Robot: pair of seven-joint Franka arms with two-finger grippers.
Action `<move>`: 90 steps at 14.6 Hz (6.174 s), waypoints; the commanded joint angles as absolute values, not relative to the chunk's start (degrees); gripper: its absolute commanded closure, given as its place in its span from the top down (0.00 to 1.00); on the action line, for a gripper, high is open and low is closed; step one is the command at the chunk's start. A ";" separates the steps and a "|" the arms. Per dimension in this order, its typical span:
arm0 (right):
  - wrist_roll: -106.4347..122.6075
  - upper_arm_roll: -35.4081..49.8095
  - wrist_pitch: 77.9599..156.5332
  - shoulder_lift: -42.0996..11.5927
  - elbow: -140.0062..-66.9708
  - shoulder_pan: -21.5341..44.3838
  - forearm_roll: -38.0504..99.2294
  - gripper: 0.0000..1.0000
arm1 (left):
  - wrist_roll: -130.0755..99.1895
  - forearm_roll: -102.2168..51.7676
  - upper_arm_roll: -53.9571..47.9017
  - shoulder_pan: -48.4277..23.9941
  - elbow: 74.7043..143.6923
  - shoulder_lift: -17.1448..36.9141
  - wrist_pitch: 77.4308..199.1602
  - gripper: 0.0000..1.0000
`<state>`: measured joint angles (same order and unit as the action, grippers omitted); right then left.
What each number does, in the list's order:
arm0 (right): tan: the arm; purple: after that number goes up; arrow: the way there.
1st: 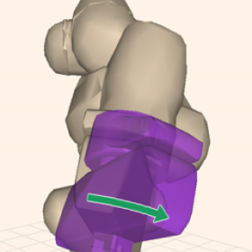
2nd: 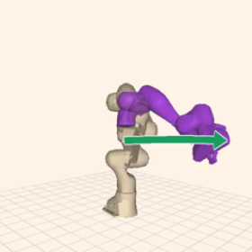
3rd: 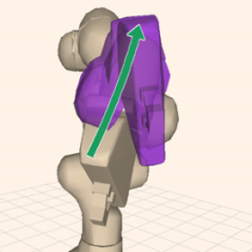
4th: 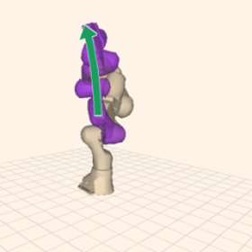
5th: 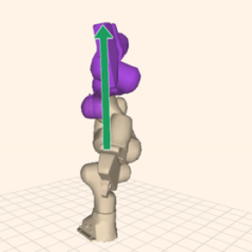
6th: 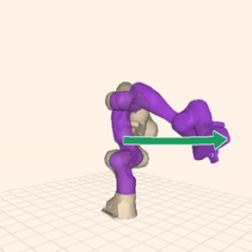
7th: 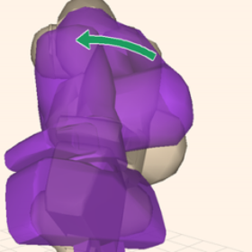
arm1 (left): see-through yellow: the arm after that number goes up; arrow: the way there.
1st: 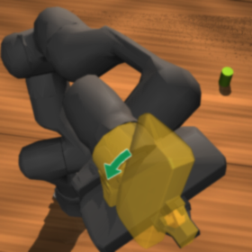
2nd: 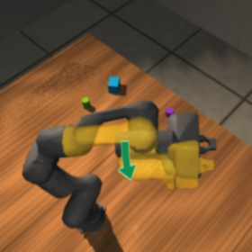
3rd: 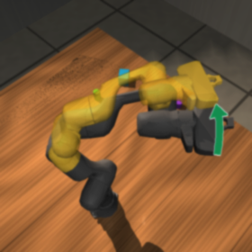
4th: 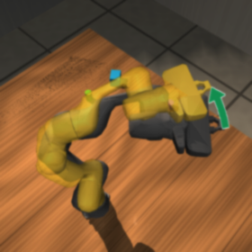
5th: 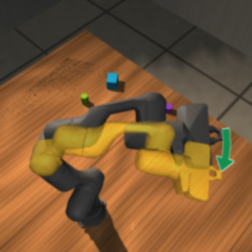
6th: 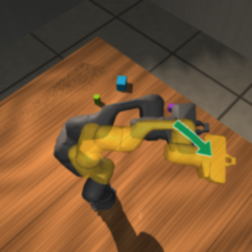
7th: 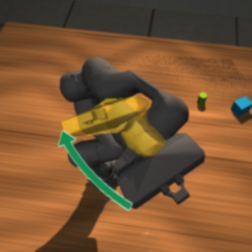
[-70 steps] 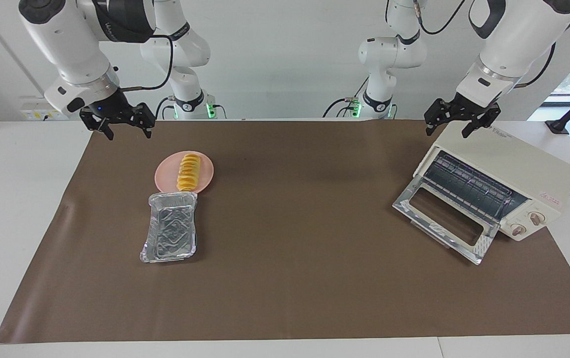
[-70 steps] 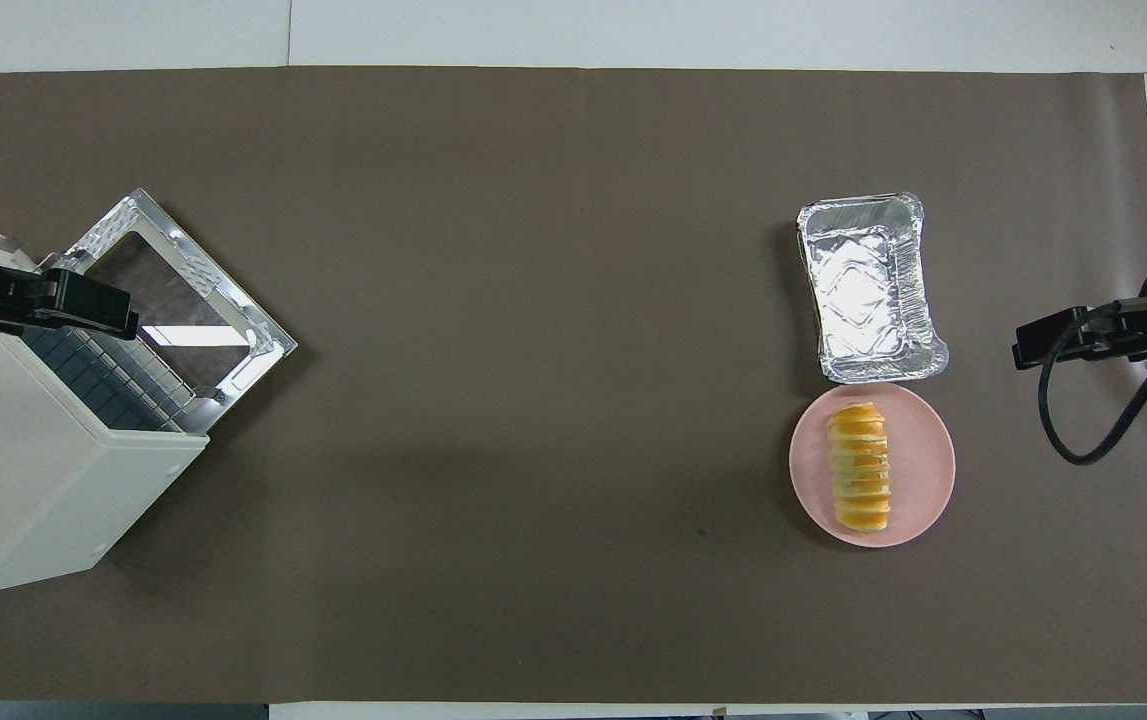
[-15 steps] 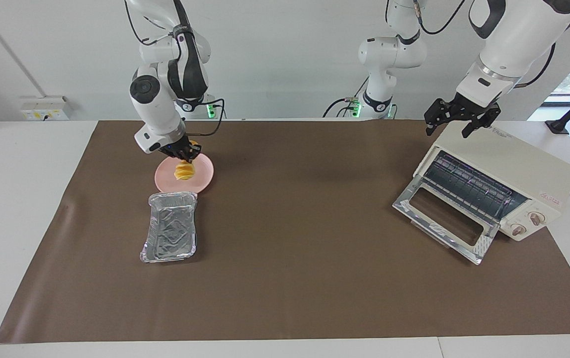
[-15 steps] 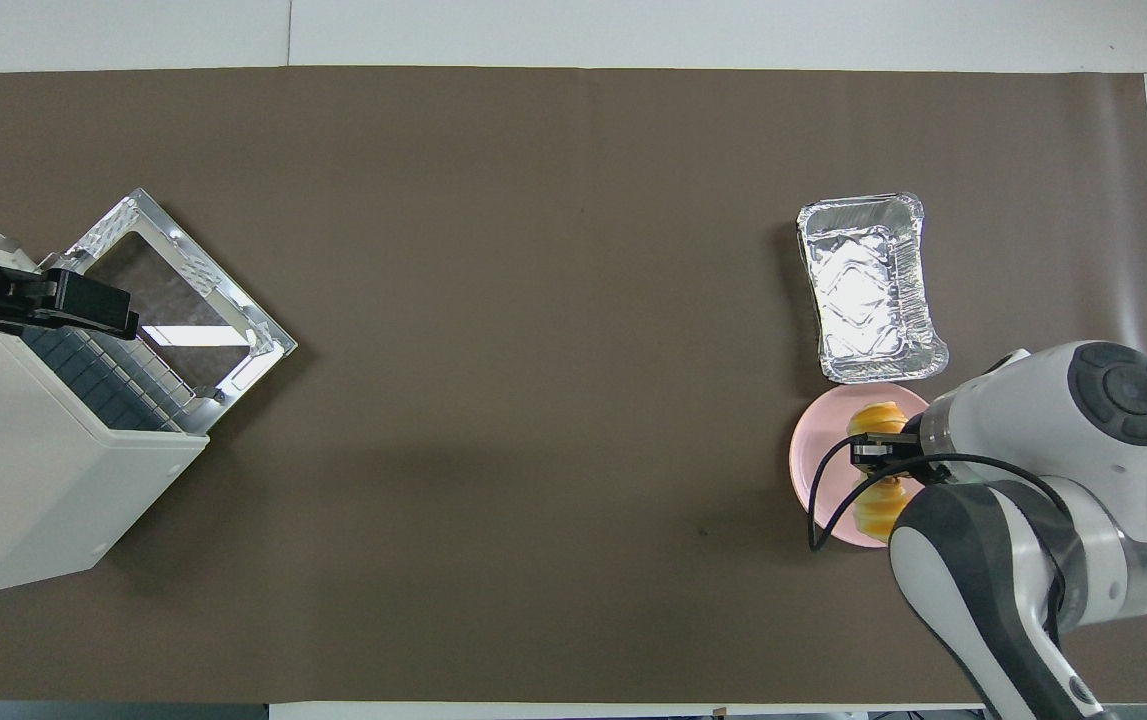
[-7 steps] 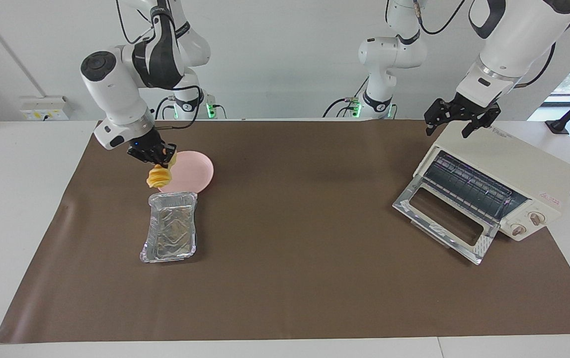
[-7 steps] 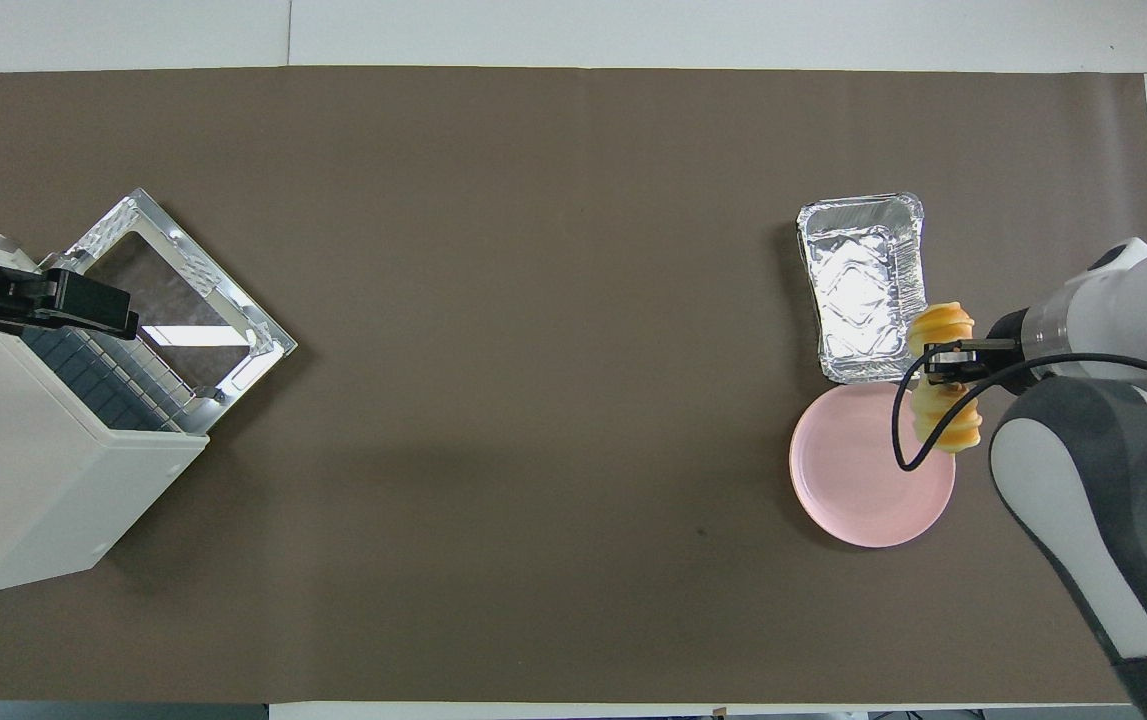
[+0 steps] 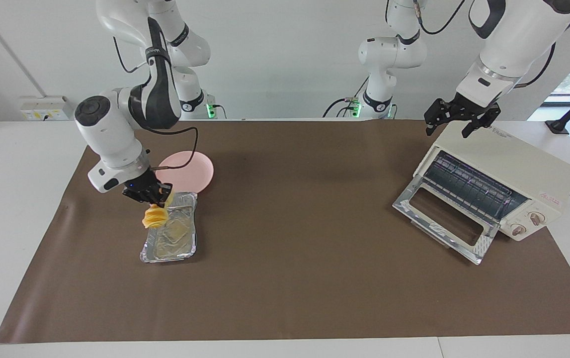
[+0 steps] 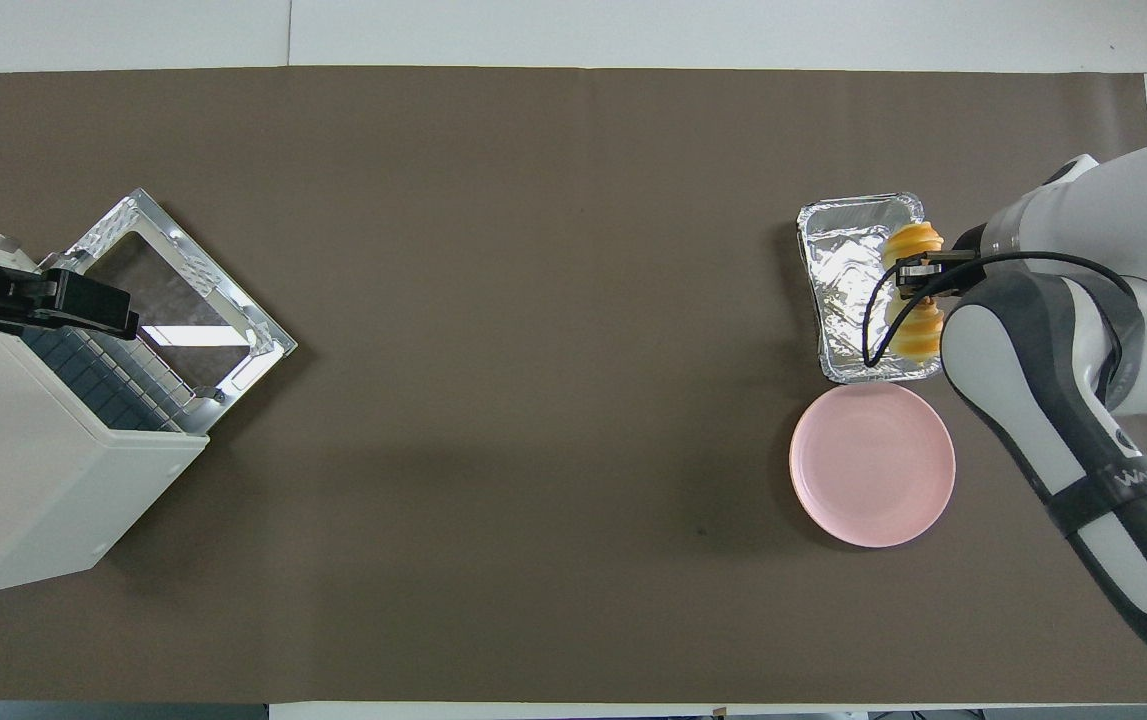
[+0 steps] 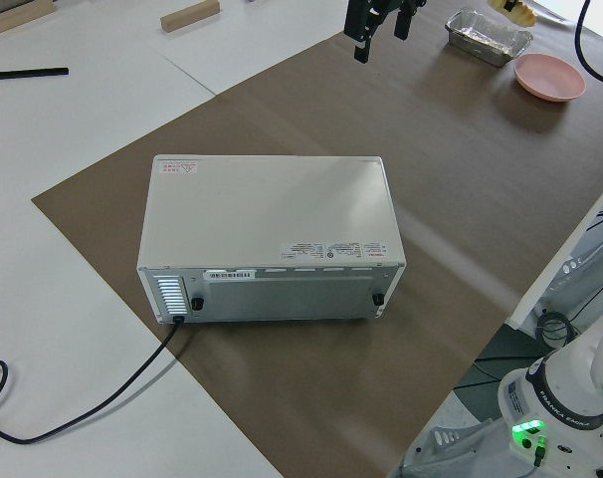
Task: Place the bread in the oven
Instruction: 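Carry the bread with the right gripper into the foil tray, then open the right gripper and release the bread in the tray, then push the foil tray with the right gripper toward the toaster oven, then withdraw the right gripper while the left gripper reaches the tray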
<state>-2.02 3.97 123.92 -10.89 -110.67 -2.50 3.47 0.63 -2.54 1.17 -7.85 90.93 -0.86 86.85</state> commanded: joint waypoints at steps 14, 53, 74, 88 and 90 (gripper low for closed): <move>-1.23 4.31 130.34 -18.28 -111.80 -0.18 3.78 0.24 | 0.88 -3.34 1.67 -8.17 92.55 -2.37 87.89 1.00; 2.37 4.83 128.42 -16.61 -107.34 -3.00 4.31 0.00 | 0.88 -3.34 1.67 -8.17 92.55 -2.37 87.89 1.00; -29.71 4.75 131.31 -31.73 -91.84 24.00 8.53 0.05 | 0.88 -3.34 1.76 -8.17 92.55 -2.37 87.80 1.00; -18.51 4.04 104.35 -17.07 -83.23 10.48 5.81 1.00 | 0.88 -3.34 1.67 -8.17 92.55 -2.37 87.80 1.00; -10.14 4.04 98.99 -13.64 -83.67 7.05 4.40 1.00 | 0.88 -3.34 1.76 -8.09 92.64 -2.46 86.67 1.00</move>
<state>-16.58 3.31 101.54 -17.95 -80.17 10.14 5.75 0.63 -2.54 1.18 -7.85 90.93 -0.86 86.82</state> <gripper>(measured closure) 0.000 0.000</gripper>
